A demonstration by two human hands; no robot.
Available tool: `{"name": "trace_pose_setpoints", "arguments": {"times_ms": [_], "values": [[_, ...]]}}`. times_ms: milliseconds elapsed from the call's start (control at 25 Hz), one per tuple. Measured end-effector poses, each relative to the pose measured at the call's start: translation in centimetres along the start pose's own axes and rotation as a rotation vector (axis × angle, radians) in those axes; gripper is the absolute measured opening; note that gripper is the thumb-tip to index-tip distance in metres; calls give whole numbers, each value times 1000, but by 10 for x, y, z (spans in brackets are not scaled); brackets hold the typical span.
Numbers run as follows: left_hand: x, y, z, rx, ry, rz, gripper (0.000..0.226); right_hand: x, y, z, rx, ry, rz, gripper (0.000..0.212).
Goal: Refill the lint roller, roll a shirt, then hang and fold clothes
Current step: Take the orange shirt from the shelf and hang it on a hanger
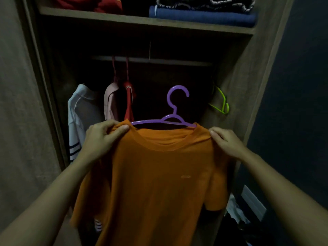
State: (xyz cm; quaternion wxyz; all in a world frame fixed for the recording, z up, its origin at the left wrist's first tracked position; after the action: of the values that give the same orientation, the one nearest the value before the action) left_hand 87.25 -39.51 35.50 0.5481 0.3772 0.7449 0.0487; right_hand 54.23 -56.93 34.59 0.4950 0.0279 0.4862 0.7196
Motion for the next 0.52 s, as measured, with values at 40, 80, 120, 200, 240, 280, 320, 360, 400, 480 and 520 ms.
{"name": "trace_pose_setpoints", "arguments": {"times_ms": [40, 80, 120, 200, 240, 280, 320, 360, 400, 480, 520], "values": [[0, 2, 0, -6, 7, 26, 31, 1, -4, -6, -32, -31, 13, 38], [-1, 4, -3, -22, 13, 65, 29, 0, -9, -9, -73, -55, 4, 33], [-2, 5, -7, -54, 14, 119, 31, -1, -13, -10, -112, -73, -17, 29], [-5, 6, -15, -126, -33, 255, 46, -5, -18, -13, -173, -93, -45, 27], [-7, 7, -20, -156, -59, 310, 52, -9, -19, -14, -193, -98, -49, 28], [-8, 8, -25, -167, -68, 349, 54, -14, -18, -15, -210, -101, -50, 28], [-9, 9, -28, -157, -63, 372, 52, -19, -17, -15, -225, -102, -50, 29], [-10, 9, -32, -134, -44, 393, 48, -25, -16, -16, -229, -96, -52, 29], [-11, 9, -35, -110, -25, 416, 46, -30, -16, -16, -222, -84, -54, 29], [-14, 7, -43, -101, -13, 450, 45, -41, -15, -17, -200, -68, -54, 30], [-16, 6, -48, -107, -11, 460, 40, -45, -14, -17, -196, -65, -58, 31]]}}
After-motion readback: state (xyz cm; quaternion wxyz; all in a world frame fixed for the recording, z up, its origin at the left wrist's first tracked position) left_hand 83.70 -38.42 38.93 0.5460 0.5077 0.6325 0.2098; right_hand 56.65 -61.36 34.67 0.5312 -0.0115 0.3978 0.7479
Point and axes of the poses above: each hand's wrist, its own x-axis away from the middle knuckle, its own y-axis out of the back of the hand, z = x × y, the point moved 3 cm from there along -x, towards the middle knuckle, and after that the axes turned 8 degrees about -y, right-handed, at the moved point
